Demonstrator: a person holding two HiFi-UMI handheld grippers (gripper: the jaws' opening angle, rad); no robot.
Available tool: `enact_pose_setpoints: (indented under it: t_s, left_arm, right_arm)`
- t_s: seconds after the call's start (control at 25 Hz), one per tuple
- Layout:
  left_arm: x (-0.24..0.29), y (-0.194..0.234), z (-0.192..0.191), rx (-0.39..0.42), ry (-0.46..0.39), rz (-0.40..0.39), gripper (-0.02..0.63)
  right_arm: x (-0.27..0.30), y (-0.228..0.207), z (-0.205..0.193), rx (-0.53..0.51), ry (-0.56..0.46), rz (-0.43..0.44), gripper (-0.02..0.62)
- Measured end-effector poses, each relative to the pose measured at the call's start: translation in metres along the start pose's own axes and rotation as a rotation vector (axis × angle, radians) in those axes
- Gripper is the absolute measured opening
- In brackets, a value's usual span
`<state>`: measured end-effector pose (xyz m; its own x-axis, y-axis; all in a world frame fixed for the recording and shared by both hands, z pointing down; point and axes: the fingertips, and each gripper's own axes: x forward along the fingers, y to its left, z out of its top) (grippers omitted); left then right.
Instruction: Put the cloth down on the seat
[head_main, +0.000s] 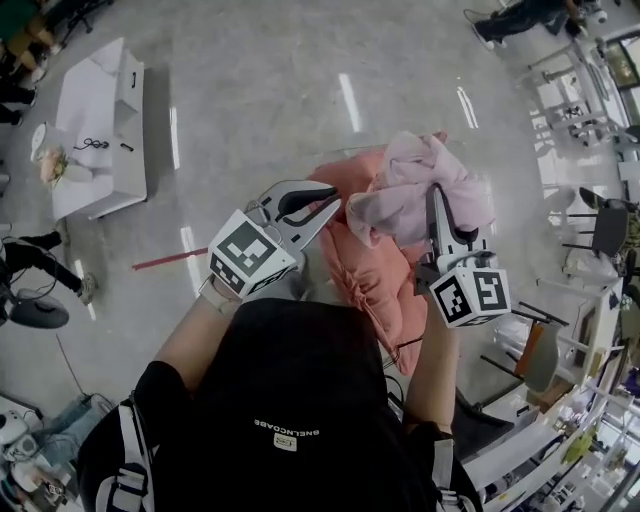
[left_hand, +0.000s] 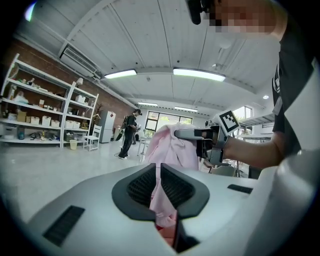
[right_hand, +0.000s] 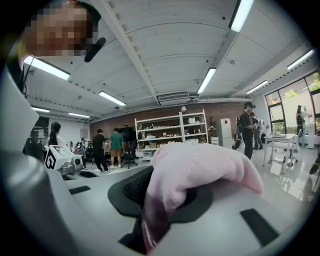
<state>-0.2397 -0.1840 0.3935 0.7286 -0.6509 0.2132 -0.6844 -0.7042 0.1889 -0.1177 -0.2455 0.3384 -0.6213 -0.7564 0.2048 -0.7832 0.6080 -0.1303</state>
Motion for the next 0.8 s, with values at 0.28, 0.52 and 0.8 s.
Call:
enact_pose_setpoints:
  t_s: [0.28,0.52,0.8]
  left_arm:
    - [0.012,-0.009,-0.019,-0.032,0.055,0.038,0.049]
    - [0.025,-0.023,-0.037,-0.063,0.091,0.077,0.049]
    - [0.041,-0.046,-0.064,-0.076,0.160,0.096,0.049]
  right_arm:
    - [0.010,-0.009,-0.046,0.024,0.108,0.060,0.103]
    - [0.003,-0.024,-0.091,0.071,0.184,0.098,0.103]
    - [-0.017,-0.044,-0.148,0.108,0.273,0.116,0.103]
